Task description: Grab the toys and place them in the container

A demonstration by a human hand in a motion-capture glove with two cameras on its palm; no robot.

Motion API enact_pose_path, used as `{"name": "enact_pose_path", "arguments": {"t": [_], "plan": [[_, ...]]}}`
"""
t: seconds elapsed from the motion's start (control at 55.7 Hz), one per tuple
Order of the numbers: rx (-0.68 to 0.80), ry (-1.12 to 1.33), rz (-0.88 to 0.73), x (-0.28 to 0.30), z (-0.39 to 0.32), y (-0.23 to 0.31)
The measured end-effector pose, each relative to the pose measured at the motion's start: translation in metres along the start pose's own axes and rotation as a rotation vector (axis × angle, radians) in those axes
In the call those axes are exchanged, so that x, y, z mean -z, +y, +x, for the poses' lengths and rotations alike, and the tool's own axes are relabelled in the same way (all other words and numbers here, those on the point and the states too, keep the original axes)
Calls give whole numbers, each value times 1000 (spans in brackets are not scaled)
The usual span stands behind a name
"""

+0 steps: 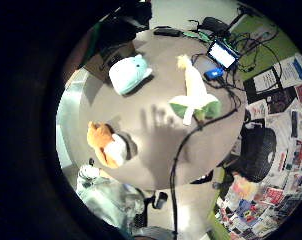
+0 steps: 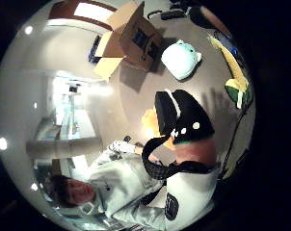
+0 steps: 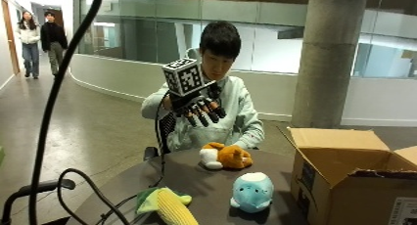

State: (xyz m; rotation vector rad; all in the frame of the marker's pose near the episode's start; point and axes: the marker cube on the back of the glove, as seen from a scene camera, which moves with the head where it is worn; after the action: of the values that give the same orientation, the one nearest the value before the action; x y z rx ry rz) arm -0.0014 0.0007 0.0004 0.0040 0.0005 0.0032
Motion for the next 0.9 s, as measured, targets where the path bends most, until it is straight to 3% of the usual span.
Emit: {"name": "enact_pose_path", "arguments": {"t": [0.431,0.646,0.898], "plan": [[1,76,-5,5,-1,-12],[-17,138,162,4,22,-34],[-160,185,98,-15,83,-66]]}}
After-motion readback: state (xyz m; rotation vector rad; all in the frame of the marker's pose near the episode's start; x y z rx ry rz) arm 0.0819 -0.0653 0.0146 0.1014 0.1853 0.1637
